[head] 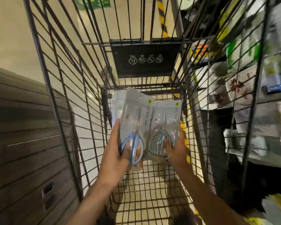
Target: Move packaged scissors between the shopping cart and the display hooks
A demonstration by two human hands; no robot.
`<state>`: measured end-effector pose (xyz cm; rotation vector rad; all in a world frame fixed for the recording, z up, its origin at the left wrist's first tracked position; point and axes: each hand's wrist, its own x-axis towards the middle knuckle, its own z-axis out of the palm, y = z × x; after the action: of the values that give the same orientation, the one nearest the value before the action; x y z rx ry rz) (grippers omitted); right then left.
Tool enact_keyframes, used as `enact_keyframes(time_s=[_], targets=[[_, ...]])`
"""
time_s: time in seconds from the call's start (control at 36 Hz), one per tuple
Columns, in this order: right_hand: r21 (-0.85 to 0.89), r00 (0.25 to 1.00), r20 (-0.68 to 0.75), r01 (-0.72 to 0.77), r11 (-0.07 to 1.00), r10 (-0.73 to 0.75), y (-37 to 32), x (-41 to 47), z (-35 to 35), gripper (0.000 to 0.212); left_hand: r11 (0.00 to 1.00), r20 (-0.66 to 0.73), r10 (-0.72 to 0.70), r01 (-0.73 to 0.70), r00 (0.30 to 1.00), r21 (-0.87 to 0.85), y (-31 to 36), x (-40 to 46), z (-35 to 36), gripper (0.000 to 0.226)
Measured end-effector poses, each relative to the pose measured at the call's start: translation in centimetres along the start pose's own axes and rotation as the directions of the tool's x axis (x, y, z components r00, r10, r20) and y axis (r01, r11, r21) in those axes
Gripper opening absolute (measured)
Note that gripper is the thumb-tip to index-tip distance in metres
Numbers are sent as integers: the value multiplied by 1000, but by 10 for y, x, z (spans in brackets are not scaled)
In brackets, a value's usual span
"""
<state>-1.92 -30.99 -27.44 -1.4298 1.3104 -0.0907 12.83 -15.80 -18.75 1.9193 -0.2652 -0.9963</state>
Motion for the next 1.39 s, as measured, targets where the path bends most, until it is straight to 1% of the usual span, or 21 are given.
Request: enact_keyframes(time_s=[0.08, 0.14, 0.19, 0.22, 0.28, 0.31, 0.33, 0.39, 0.42, 0.44, 0.47, 0.56, 0.58, 0.69, 0.81, 0.89, 1.0, 1.14, 1.22, 1.28, 1.39], targets=[[184, 999, 22, -32, 982, 29, -28, -39, -11, 69, 998, 27, 56, -57, 998, 28, 19, -19, -10, 79], [212, 999, -34, 8, 977, -1, -50, -70, -21, 67, 993, 60, 93, -97, 994, 64, 36, -32, -22, 80], [339, 997, -62, -15, 941, 38, -71, -103, -31, 64, 986, 94, 128, -137, 987, 94, 55, -47, -35, 81], [389, 997, -66, -17, 921, 47, -77, -118, -35, 58, 982, 101, 152, -162, 983, 98, 66, -56, -42, 79], [467, 991, -124, 7, 884, 58, -92, -149, -43, 37, 973, 121, 196, -208, 973, 96, 87, -72, -59, 77], [453, 985, -161, 25, 891, 55, -104, -166, -47, 32, 969, 133, 213, -227, 968, 98, 98, -80, -67, 76], [463, 981, -188, 55, 885, 37, -112, -182, -52, 32, 966, 146, 225, -240, 963, 96, 107, -89, -75, 77], [441, 966, -255, 83, 893, 37, -128, -213, -57, 45, 962, 171, 251, -265, 953, 67, 124, -106, -92, 76], [397, 955, -298, 120, 910, 5, -138, -231, -60, 51, 959, 175, 264, -277, 949, 55, 131, -115, -99, 75], [316, 942, -334, 158, 935, -46, -143, -247, -62, 54, 956, 174, 278, -290, 945, 50, 139, -124, -105, 75], [289, 932, -354, 187, 939, -77, -152, -263, -65, 55, 952, 170, 292, -304, 941, 47, 144, -132, -111, 76], [344, 912, -405, 222, 912, -70, -166, -302, -75, 47, 934, 163, 341, -353, 926, 52, 157, -160, -125, 77], [355, 905, -419, 239, 904, -75, -172, -318, -78, 48, 927, 159, 359, -371, 920, 55, 161, -170, -129, 77], [367, 915, -392, 248, 896, -93, -157, -364, -93, 64, 912, 176, 397, -409, 901, 40, 165, -214, -136, 82], [385, 900, -410, 317, 867, -147, -143, -409, -115, 81, 903, 174, 419, -429, 891, 22, 163, -260, -129, 83], [418, 881, -439, 373, 828, -176, -127, -454, -140, 81, 895, 187, 441, -445, 878, -24, 160, -304, -114, 85], [413, 827, -526, 454, 790, -200, -96, -512, -172, 84, 870, 214, 491, -489, 845, -63, 156, -363, -89, 86], [485, 786, -594, 519, 704, -170, -59, -579, -205, 80, 854, 276, 509, -519, 816, -41, 149, -419, -61, 86], [485, 743, -652, 561, 670, -150, -40, -619, -221, 76, 827, 340, 539, -560, 771, -41, 151, -446, -41, 85], [463, 708, -692, 583, 668, -138, -28, -643, -229, 76, 817, 379, 554, -572, 741, -73, 156, -467, -28, 84], [373, 613, -781, 609, 700, -118, -8, -684, -241, 78, 774, 444, 602, -622, 663, -121, 169, -505, -1, 86]])
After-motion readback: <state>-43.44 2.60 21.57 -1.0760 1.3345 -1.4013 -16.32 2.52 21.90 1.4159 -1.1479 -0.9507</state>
